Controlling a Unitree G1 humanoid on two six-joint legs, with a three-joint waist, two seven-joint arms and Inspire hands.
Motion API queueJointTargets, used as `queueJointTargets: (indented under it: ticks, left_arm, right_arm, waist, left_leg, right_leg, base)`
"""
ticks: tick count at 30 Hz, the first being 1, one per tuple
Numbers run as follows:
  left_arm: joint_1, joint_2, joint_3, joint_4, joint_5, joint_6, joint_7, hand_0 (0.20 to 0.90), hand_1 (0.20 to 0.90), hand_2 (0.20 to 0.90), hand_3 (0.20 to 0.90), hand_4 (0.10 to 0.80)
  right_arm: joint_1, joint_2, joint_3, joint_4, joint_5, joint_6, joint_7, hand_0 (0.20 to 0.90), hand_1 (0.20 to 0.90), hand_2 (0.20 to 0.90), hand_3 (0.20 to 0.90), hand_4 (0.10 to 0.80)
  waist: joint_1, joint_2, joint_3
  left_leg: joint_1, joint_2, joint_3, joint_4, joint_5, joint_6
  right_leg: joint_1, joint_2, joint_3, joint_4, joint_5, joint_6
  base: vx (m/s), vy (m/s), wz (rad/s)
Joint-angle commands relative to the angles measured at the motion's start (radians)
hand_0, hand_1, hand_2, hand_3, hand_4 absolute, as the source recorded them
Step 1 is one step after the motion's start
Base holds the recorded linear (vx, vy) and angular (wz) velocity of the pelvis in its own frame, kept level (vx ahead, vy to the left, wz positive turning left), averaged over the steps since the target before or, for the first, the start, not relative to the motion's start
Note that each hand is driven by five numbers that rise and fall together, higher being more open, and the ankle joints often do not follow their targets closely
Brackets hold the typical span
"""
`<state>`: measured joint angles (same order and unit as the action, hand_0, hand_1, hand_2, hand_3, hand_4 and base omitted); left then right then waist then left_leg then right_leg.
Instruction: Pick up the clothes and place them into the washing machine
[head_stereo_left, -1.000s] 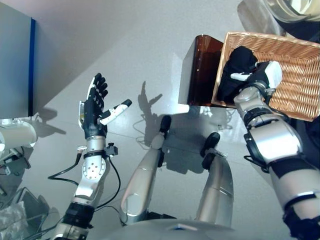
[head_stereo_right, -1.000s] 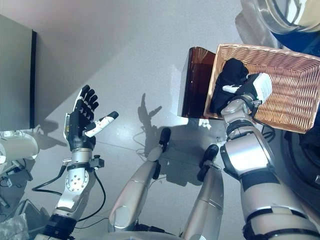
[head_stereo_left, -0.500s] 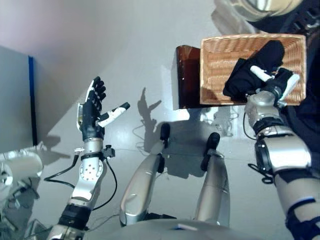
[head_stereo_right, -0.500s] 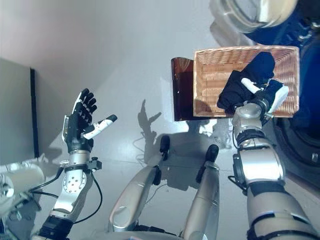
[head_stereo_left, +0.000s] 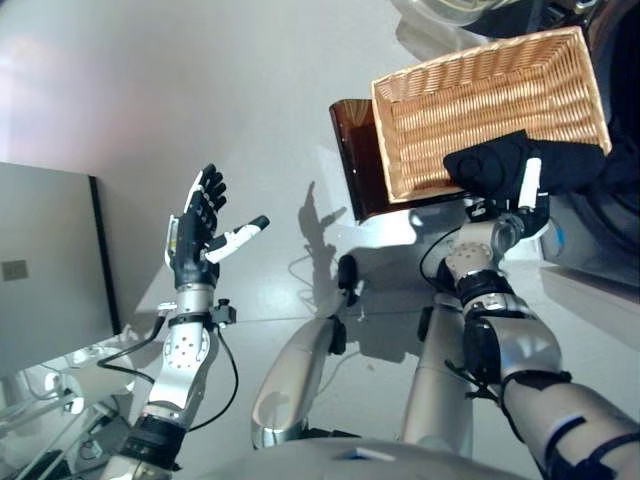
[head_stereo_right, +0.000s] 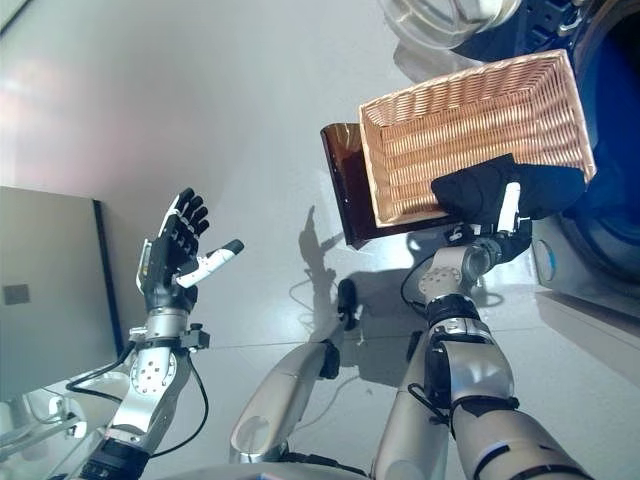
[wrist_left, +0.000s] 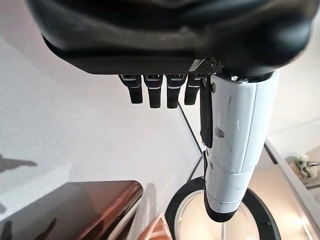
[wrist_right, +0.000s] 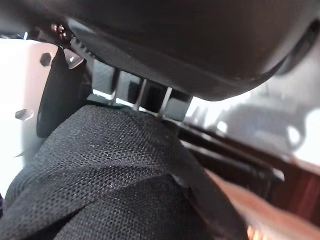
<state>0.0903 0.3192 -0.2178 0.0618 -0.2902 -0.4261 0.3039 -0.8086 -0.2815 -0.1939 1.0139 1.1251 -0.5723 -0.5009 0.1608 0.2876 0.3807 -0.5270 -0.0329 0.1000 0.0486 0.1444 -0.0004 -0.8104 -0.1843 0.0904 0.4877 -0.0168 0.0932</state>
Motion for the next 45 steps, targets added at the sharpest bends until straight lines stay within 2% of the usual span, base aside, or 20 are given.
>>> queueJointTargets:
  ticks: [1,8,17,24,31,35,37,38,42,43,44,45]
  left_arm:
    - [-0.007,0.011,0.002,-0.032,-0.017,-0.116,0.005,0.900,0.900,0.900,0.900,0.800]
    - [-0.001,0.007,0.000,-0.044,-0.030,-0.116,0.002,0.900,0.900,0.900,0.900,0.800]
    - [-0.002,-0.026,0.016,-0.026,-0.041,-0.116,0.026,0.900,0.900,0.900,0.900,0.800]
    - [0.003,-0.035,0.031,-0.028,-0.041,-0.119,0.033,0.900,0.900,0.900,0.900,0.800]
    - [0.011,-0.041,0.050,-0.022,-0.049,-0.127,0.030,0.900,0.900,0.900,0.900,0.800]
    - [0.018,-0.035,0.050,-0.025,-0.053,-0.136,0.019,0.900,0.900,0.900,0.900,0.800]
    - [0.016,-0.025,0.047,-0.013,-0.059,-0.142,0.006,0.900,0.900,0.900,0.900,0.800]
    - [0.015,-0.025,0.047,-0.013,-0.060,-0.142,0.006,0.900,0.900,0.900,0.900,0.800]
    - [0.014,0.002,0.042,-0.007,-0.071,-0.154,-0.012,0.900,0.900,0.900,0.900,0.800]
    - [0.012,0.001,0.041,-0.007,-0.072,-0.154,-0.013,0.900,0.900,0.900,0.900,0.800]
    - [0.013,0.018,0.036,-0.007,-0.077,-0.154,-0.016,0.900,0.900,0.900,0.900,0.800]
    - [0.015,0.020,0.037,-0.008,-0.080,-0.154,-0.015,0.900,0.900,0.900,0.900,0.800]
  right_arm:
    - [-0.057,-0.030,0.047,-0.097,-0.026,-0.102,0.056,0.200,0.200,0.200,0.200,0.300]
    - [-0.072,-0.011,0.089,-0.163,-0.027,-0.122,0.073,0.200,0.200,0.200,0.200,0.300]
    - [0.072,0.115,0.152,-0.403,-0.068,-0.167,0.085,0.200,0.200,0.200,0.200,0.300]
    - [0.063,0.124,0.165,-0.388,-0.085,-0.164,0.071,0.200,0.200,0.200,0.200,0.300]
    - [0.006,0.124,0.156,-0.321,-0.054,-0.165,0.069,0.200,0.200,0.200,0.200,0.300]
    - [-0.048,0.084,0.129,-0.286,-0.050,-0.164,0.049,0.200,0.200,0.200,0.200,0.300]
    - [-0.083,0.039,0.098,-0.285,-0.057,-0.169,0.029,0.200,0.200,0.200,0.200,0.300]
    - [-0.084,0.039,0.097,-0.286,-0.058,-0.168,0.027,0.200,0.200,0.200,0.200,0.300]
    - [-0.202,-0.153,0.032,-0.242,-0.109,-0.176,-0.056,0.200,0.200,0.200,0.200,0.300]
    - [-0.207,-0.157,0.033,-0.239,-0.110,-0.175,-0.058,0.200,0.200,0.200,0.200,0.300]
    - [-0.269,-0.258,0.031,-0.193,-0.145,-0.163,-0.115,0.200,0.200,0.200,0.200,0.300]
    - [-0.302,-0.313,0.037,-0.179,-0.169,-0.152,-0.141,0.200,0.200,0.200,0.200,0.300]
  waist:
    - [0.016,0.003,-0.061]
    - [0.011,0.008,-0.066]
    - [-0.027,-0.022,-0.079]
    - [-0.035,-0.034,-0.097]
    - [-0.020,-0.025,-0.112]
    - [0.000,0.001,-0.112]
    - [0.012,0.020,-0.113]
    - [0.011,0.020,-0.111]
    - [0.026,0.049,-0.133]
    - [0.028,0.051,-0.132]
    - [0.036,0.065,-0.150]
    - [0.040,0.073,-0.160]
  left_leg:
    - [-0.006,0.012,-0.013,0.155,-0.167,-0.057]
    - [0.008,0.012,-0.012,0.141,-0.162,-0.064]
    - [0.046,0.015,-0.001,0.114,-0.161,-0.069]
    - [0.057,0.010,0.015,0.105,-0.169,-0.066]
    - [0.061,0.006,0.011,0.091,-0.158,-0.066]
    - [0.071,0.008,0.001,0.079,-0.149,-0.070]
    - [0.084,0.012,-0.017,0.069,-0.143,-0.078]
    - [0.081,0.012,-0.017,0.067,-0.136,-0.078]
    - [0.108,0.018,-0.037,0.019,-0.107,-0.097]
    - [0.105,0.018,-0.037,0.017,-0.100,-0.097]
    - [0.120,0.016,-0.046,-0.008,-0.094,-0.101]
    - [0.127,0.014,-0.048,-0.020,-0.087,-0.103]
  right_leg:
    - [0.111,-0.017,-0.013,-0.251,0.070,-0.007]
    - [0.114,-0.017,-0.016,-0.236,0.060,-0.009]
    - [0.151,-0.011,-0.018,-0.261,0.065,-0.006]
    - [0.160,-0.013,-0.012,-0.289,0.082,0.001]
    - [0.166,-0.019,-0.008,-0.293,0.082,0.002]
    - [0.160,-0.020,-0.011,-0.264,0.060,-0.002]
    - [0.161,-0.018,-0.017,-0.223,0.029,-0.007]
    - [0.158,-0.018,-0.017,-0.225,0.037,-0.008]
    - [0.161,-0.025,-0.033,-0.201,-0.001,-0.009]
    - [0.158,-0.024,-0.033,-0.203,0.008,-0.010]
    - [0.159,-0.031,-0.037,-0.197,-0.007,-0.007]
    - [0.156,-0.033,-0.037,-0.193,-0.011,-0.007]
  base:
    - [0.000,0.000,0.00]
    - [0.041,-0.001,0.00]
    - [0.050,-0.003,-0.01]
    - [0.012,0.016,-0.03]
    - [0.006,0.004,0.00]
    - [0.041,-0.023,0.01]
    - [0.040,-0.081,0.04]
    - [0.002,-0.083,0.09]
    - [0.053,-0.096,0.21]
    - [0.049,-0.047,0.26]
    - [0.052,-0.027,0.19]
    - [0.051,-0.027,0.14]
